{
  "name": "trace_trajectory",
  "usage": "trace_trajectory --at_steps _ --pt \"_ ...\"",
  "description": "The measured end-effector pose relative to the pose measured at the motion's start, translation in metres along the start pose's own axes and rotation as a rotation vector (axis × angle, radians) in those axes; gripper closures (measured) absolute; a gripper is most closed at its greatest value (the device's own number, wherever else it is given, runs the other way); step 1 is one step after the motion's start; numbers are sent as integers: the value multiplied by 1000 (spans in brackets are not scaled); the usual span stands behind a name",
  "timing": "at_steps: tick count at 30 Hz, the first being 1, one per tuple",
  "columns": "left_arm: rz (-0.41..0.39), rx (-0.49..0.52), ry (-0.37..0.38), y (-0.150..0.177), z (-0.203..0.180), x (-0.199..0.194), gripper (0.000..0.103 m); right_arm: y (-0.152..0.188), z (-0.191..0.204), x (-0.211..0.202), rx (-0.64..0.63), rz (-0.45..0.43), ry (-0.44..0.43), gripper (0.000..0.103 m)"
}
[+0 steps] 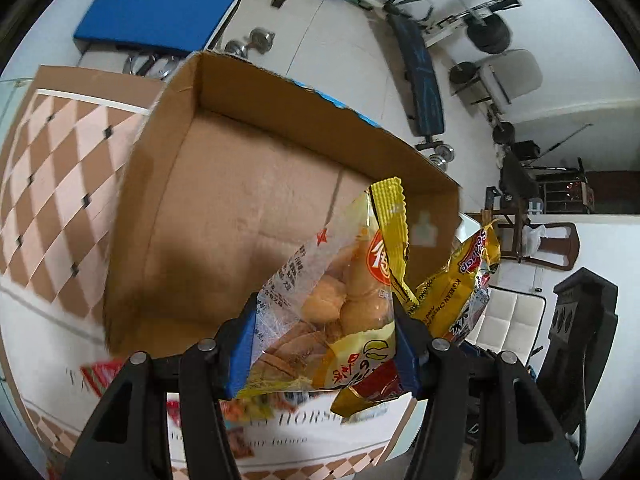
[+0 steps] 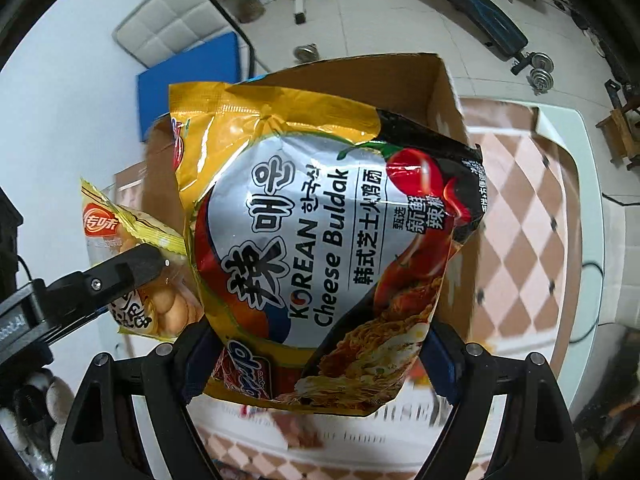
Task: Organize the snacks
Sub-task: 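Carry both bags into the cardboard box and open both tools to release them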
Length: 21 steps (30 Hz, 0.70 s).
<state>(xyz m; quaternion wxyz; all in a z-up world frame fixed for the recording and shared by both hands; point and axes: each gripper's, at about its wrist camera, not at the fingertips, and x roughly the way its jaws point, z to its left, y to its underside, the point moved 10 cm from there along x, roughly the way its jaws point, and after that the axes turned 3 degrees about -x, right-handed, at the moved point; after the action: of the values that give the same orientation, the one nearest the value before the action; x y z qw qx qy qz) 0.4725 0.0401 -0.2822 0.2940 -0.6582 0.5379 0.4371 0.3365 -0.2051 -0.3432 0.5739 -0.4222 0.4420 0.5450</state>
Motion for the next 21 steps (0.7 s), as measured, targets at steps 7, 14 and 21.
trace_trajectory --at_steps 7,14,21 --pt "86 -28 -37 -26 8 53 47 -50 15 46 -13 70 105 15" --pt "119 42 -115 -30 -9 77 40 -65 19 63 -19 125 119 14" --pt "90 70 -124 -32 -26 82 15 -74 29 64 -18 136 181 8"
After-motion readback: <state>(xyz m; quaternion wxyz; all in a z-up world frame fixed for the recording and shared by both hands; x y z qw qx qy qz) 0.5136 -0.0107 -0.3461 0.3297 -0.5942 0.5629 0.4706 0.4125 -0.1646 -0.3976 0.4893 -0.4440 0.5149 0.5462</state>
